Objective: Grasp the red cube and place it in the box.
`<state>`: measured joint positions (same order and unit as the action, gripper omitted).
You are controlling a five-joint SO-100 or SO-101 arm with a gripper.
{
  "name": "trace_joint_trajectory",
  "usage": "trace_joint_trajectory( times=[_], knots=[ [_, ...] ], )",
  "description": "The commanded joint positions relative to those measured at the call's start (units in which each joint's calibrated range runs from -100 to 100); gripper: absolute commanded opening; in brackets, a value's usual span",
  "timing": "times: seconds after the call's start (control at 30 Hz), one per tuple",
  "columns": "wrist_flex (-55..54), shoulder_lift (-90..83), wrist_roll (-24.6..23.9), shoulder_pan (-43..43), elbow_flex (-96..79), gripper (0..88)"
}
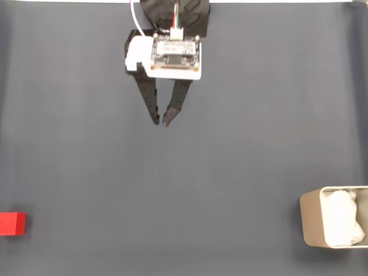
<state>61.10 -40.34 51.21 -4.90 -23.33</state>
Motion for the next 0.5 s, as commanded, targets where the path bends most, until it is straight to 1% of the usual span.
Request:
trace_joint_trajectory(
  times=[0.0,0.47],
  knots=[
    [0.7,2.9,-0.1,-2.5,6.9,0.0],
    [0.3,15.6,-0.2,-13.4,18.9,0.0]
  ],
)
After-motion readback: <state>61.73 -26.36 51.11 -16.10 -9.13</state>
